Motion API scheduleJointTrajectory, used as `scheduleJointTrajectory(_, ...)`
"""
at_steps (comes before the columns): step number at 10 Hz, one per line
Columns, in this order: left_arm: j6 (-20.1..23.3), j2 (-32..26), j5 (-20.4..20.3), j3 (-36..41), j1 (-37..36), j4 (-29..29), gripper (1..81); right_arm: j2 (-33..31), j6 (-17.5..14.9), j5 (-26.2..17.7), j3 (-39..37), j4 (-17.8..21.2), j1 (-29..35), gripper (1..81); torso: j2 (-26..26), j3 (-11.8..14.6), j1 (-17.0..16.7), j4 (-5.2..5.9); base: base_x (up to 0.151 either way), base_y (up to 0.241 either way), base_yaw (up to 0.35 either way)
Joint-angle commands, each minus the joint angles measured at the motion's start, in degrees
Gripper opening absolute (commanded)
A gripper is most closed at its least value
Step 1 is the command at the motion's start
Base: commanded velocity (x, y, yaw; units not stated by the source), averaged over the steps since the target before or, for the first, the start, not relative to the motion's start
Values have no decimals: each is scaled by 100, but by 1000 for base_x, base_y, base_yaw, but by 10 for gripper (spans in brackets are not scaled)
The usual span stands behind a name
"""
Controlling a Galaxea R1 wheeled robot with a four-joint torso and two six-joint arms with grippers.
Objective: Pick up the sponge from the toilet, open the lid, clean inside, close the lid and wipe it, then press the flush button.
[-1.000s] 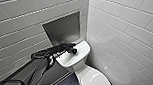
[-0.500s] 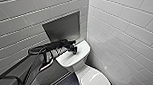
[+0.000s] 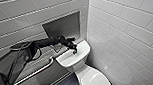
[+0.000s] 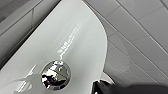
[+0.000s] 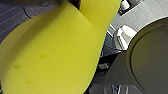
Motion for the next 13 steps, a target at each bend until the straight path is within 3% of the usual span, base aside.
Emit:
scheduleJointTrajectory(1,-230,-2081,132,2558,-361,-197,10,-98,9,-445,182,-24,-104,10,0,0,0,0,0,0,0)
scheduleJointTrajectory(6,-230,-3902,-501,4458,1581,655,10,-36,9,-445,94,-33,-104,10,0,0,0,0,0,0,0)
scheduleJointTrajectory(7,-203,-4174,-781,4679,2150,840,10,33,17,-445,-36,-24,-104,10,0,153,0,0,0,0,0)
scheduleJointTrajectory(10,-186,-4387,-1808,4724,4060,1603,10,323,17,-445,-467,-33,-87,10,0,359,0,0,0,0,0)
scheduleJointTrajectory(13,-185,-3976,-2363,4400,5423,2166,10,438,0,-453,-591,-50,-78,10,-2,697,-2,0,0,0,0)
